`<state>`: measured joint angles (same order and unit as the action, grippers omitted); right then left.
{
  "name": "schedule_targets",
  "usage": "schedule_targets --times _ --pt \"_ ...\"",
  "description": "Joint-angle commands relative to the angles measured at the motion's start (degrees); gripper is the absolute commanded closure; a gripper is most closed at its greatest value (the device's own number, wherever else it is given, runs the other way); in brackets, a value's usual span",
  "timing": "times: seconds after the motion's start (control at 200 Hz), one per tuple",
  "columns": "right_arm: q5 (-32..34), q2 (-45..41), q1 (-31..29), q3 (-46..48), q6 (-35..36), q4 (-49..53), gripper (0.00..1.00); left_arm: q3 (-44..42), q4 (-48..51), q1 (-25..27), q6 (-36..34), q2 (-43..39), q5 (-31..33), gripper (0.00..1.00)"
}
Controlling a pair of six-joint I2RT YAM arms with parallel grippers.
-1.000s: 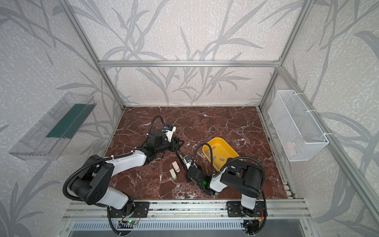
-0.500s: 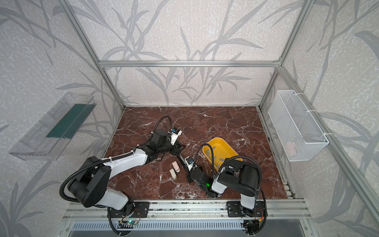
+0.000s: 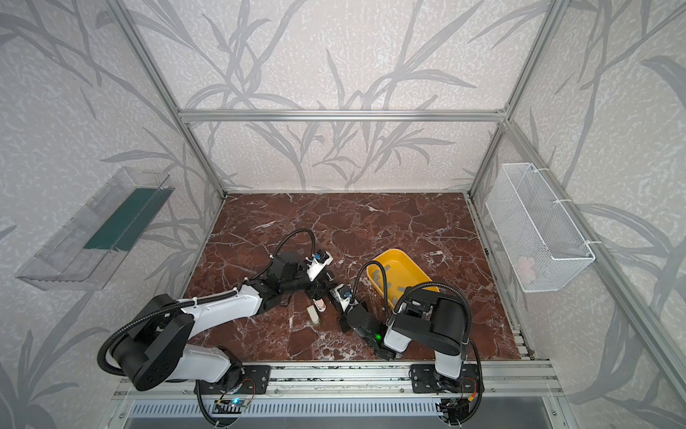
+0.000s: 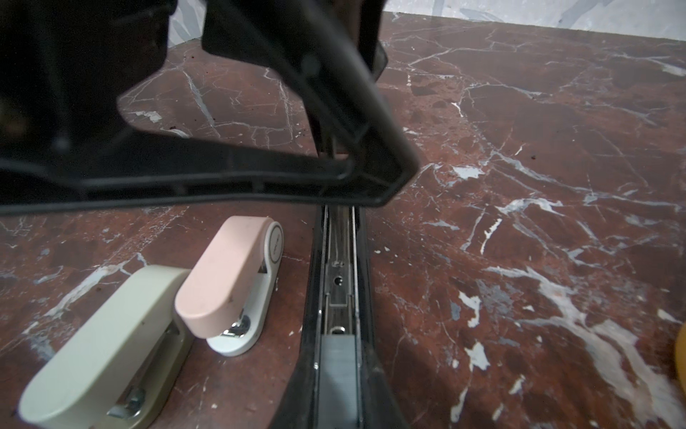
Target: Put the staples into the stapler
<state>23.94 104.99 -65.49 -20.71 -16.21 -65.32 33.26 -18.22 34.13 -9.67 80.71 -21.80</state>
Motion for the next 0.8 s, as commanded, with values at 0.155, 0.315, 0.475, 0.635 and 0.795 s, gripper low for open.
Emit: schedule_targets --times 0.155,0.315,0.475,0.635,0.795 --pt "0.62 0.97 -0.16 0.26 -0.69 -2.8 1.0 -1.86 -6.08 -0.12 -3.76 -2.55 0.42 0.22" --pt "0.36 1.09 -0.17 0.06 -0.79 -2.44 1.0 -5.26 -10.82 -0.13 -4.48 -5.15 -2.71 0.16" --pt "0.41 1.01 -0.2 0.06 -0.85 -2.22 1.0 -6.73 -12.97 -0.02 -5.01 -6.23 -5.06 0.12" --pt "0.34 1.01 -0.18 -0.03 -0.84 -2.02 1.0 -7.65 -14.0 -0.01 -4.26 -7.96 -2.72 0.12" --pt "0.11 0.71 -0.12 -0.4 -0.83 -0.97 0.96 -9.34 -16.73 -0.02 -2.67 -10.49 -1.14 0.13"
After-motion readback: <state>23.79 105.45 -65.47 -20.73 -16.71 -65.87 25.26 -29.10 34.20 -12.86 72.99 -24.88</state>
